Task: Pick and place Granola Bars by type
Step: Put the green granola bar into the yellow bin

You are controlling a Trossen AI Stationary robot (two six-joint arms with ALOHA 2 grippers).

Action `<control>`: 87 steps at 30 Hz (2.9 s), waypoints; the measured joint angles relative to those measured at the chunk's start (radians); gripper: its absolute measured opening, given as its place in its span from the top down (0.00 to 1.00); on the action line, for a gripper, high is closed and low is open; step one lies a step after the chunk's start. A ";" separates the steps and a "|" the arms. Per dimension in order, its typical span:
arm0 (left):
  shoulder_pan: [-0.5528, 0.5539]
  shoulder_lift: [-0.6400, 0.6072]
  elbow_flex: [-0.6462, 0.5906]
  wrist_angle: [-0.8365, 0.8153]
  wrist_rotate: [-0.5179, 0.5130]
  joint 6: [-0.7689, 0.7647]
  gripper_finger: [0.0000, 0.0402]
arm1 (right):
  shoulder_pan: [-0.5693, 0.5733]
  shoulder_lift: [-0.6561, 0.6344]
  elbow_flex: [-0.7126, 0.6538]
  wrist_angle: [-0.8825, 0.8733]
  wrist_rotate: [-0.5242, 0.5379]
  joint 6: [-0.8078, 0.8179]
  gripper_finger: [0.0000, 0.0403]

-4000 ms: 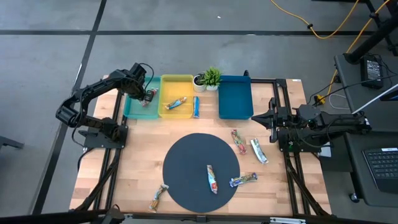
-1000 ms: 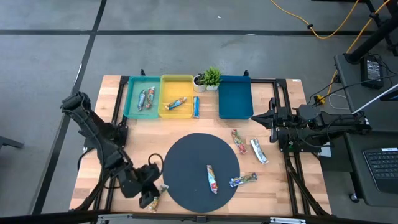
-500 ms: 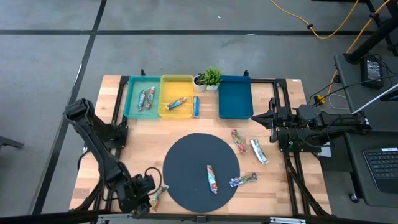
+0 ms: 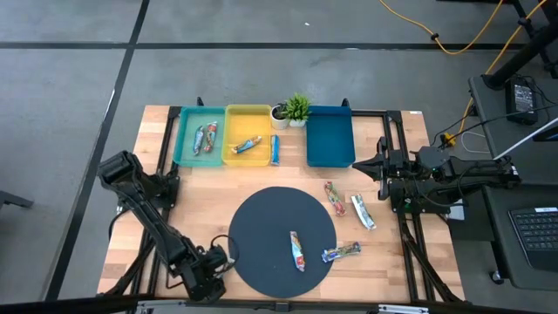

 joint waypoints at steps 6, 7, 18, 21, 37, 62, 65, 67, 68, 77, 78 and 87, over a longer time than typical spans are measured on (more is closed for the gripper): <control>0.019 0.060 0.000 -0.002 0.087 -0.099 0.26 | 0.000 0.000 0.000 0.000 0.000 0.000 0.97; 0.021 0.068 0.000 0.001 0.093 -0.105 0.26 | 0.000 0.000 0.000 0.000 0.000 0.000 0.97; 0.029 0.082 0.000 -0.012 0.092 -0.170 0.29 | 0.000 0.000 0.000 0.000 0.000 0.000 0.97; 0.029 0.082 0.000 -0.013 0.092 -0.170 0.34 | 0.000 0.000 0.000 0.000 0.000 0.000 0.97; 0.029 0.082 0.000 -0.016 0.101 -0.173 0.77 | 0.000 0.000 0.000 0.000 0.000 0.000 0.97; 0.134 -0.233 0.196 -0.403 -0.191 0.050 0.98 | 0.000 0.000 0.000 0.000 0.000 0.000 0.97; 0.160 -0.272 0.196 -0.406 -0.199 0.100 0.97 | 0.000 0.000 0.000 0.000 0.000 0.000 0.97; 0.178 -0.286 0.196 -0.409 -0.199 0.135 0.98 | 0.000 0.000 0.000 0.000 0.000 0.000 0.97; 0.189 -0.292 0.196 -0.412 -0.198 0.153 0.98 | 0.000 0.000 0.000 0.000 0.000 0.000 0.97; 0.390 -0.345 0.195 -0.415 -0.086 0.383 0.98 | 0.000 0.000 0.000 0.000 0.000 0.000 0.97; 0.420 -0.350 0.195 -0.415 -0.060 0.418 0.98 | 0.000 0.000 0.000 0.000 0.000 0.000 0.97; 0.742 -0.373 0.260 -0.483 0.122 0.716 0.98 | 0.000 0.000 0.000 0.000 0.000 0.000 0.97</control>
